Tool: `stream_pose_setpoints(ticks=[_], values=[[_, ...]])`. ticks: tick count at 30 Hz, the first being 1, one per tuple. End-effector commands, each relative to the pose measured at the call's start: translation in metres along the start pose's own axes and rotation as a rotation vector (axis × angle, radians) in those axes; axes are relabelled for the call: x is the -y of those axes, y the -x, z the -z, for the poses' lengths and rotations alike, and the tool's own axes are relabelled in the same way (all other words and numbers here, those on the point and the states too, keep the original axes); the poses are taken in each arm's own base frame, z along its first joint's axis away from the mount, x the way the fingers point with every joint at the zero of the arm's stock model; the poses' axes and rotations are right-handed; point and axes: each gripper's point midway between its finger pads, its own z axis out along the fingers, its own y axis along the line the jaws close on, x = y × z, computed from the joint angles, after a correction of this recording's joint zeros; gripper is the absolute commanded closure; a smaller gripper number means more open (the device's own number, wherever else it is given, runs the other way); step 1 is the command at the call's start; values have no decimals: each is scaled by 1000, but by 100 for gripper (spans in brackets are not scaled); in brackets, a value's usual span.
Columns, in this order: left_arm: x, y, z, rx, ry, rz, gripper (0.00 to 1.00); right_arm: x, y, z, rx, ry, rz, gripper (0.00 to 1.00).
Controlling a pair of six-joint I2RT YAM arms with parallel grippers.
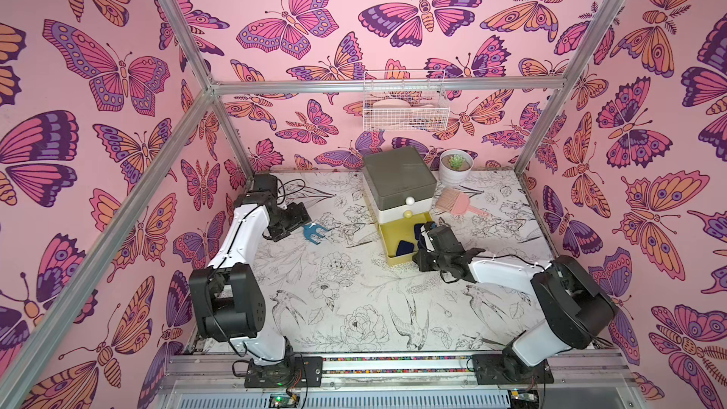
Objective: Place the brooch boxes into the drawer by color
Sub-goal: Close the drawer in the storage box.
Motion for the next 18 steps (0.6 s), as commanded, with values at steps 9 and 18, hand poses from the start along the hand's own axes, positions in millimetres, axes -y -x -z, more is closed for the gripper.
stream_pose_setpoints(ticks=[9, 18], values=[[3, 1, 4, 10, 1, -20, 14, -6, 40, -25, 83, -37, 51, 85], [3, 0, 8, 11, 7, -27, 14, -8, 75, -34, 172, -71, 47, 80]])
